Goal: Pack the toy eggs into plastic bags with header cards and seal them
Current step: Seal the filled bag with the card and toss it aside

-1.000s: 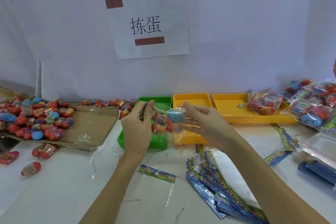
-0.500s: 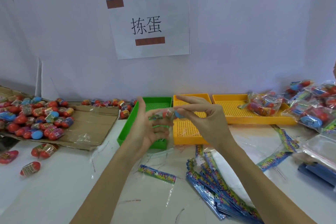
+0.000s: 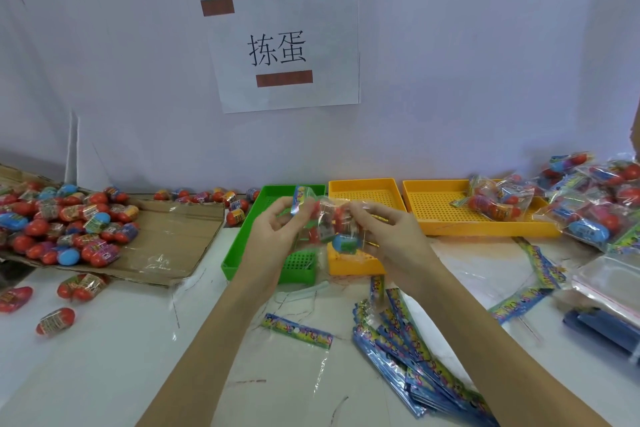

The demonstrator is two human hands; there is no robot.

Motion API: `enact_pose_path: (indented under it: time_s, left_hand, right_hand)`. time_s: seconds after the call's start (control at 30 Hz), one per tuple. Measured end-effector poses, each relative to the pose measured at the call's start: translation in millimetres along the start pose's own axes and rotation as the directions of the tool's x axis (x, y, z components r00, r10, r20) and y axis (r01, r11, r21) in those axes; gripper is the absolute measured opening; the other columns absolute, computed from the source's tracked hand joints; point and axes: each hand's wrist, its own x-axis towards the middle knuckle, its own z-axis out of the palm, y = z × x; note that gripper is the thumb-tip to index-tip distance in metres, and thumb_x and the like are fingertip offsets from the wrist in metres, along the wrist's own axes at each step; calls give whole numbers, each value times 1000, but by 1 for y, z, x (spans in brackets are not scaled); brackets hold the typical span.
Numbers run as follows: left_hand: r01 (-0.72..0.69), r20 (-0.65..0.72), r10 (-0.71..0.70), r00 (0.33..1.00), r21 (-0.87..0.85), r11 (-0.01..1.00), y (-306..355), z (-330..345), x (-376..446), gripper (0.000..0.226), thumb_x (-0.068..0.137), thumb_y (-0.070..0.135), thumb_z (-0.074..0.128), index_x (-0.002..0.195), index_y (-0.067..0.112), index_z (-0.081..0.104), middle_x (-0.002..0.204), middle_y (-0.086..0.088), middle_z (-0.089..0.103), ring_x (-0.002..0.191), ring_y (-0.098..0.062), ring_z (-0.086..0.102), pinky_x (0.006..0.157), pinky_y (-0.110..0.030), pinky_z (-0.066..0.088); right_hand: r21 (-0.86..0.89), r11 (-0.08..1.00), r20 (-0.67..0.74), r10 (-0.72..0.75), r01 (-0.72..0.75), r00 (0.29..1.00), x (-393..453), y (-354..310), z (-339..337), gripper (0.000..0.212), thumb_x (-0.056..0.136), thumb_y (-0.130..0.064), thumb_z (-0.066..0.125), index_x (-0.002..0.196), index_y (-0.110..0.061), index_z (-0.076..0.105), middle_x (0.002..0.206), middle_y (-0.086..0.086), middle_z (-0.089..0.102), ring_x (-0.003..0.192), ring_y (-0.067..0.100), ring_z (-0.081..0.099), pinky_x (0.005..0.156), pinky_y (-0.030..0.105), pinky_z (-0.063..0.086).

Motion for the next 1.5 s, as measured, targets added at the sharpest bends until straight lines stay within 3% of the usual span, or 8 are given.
enact_pose_path:
  time_s: [0.2, 0.4, 0.5, 0.87, 0.97, 1.1, 1.33, 1.5]
  left_hand:
    - [-222, -230, 289, 929, 278, 935, -10, 6, -1, 41, 104, 46, 54, 85, 10, 57, 71, -21, 49, 60, -24, 45, 57, -42, 41]
    - [-275, -318, 385, 867, 339, 900, -10, 5, -2, 36, 104, 48, 50, 84, 19, 57, 66, -14, 52, 55, -38, 48, 49, -49, 41]
    - [-276, -308, 408, 859, 393, 877, -12, 4, 0, 34, 106, 43, 51, 84, 19, 60, 59, -4, 52, 48, -15, 44, 49, -39, 41]
    - [-100, 85, 81, 993, 253, 962, -7, 4, -2, 19, 96, 43, 68, 100, 27, 78, 88, 7, 75, 79, -5, 67, 67, -22, 55]
    - [-80, -40, 86, 996, 133, 988, -8, 8, -3, 7, 93, 29, 76, 89, 24, 80, 86, -1, 76, 78, -14, 70, 70, -28, 58]
    - [-42, -113, 41, 993, -5, 999, -4, 7, -2, 18, 83, 35, 79, 89, 18, 81, 89, -4, 78, 79, -15, 70, 73, -30, 57]
    - [-201, -214, 242, 946, 199, 959, -7, 6, 0, 17, 97, 31, 72, 89, 16, 73, 74, 5, 70, 69, -10, 66, 66, -20, 55]
    - [-64, -357, 68, 932, 24, 998, -14, 11, 4, 17, 104, 26, 62, 100, 10, 67, 100, -11, 72, 94, -20, 69, 86, -33, 59]
  right_hand:
    - [166, 986, 19, 5, -8, 1000, -3, -3, 7, 22, 94, -25, 72, 111, -13, 80, 105, 4, 80, 91, 14, 76, 71, 23, 58]
    - [-62, 998, 166, 29, -19, 986, -4, -1, 8, 27, 99, -35, 65, 113, -13, 72, 106, 8, 79, 96, 24, 78, 78, 38, 65]
    - [-125, 989, 86, -62, 72, 994, -1, -1, 5, 23, 96, -31, 69, 106, -11, 76, 91, 2, 80, 87, 17, 78, 68, 23, 61]
    - [-417, 856, 225, -228, 305, 947, -2, -13, -3, 40, 85, -59, 69, 95, -22, 80, 84, -1, 77, 80, 14, 72, 69, 23, 56]
    - [-403, 868, 179, -234, 288, 956, 0, -7, -1, 56, 92, -60, 60, 92, -8, 81, 71, 23, 65, 65, 39, 54, 61, 31, 45]
    - [-405, 878, 149, -214, 257, 965, 3, -5, -3, 64, 98, -56, 54, 91, 2, 79, 77, 42, 56, 61, 28, 37, 58, 24, 39]
    - [-227, 970, 227, -33, 86, 973, 4, -4, -3, 36, 93, -47, 64, 106, -17, 78, 102, 1, 80, 94, 20, 78, 76, 26, 62]
    - [-203, 979, 242, 39, 11, 969, 0, -8, -4, 34, 92, -55, 65, 112, -28, 73, 99, -8, 80, 93, 10, 76, 70, 22, 61]
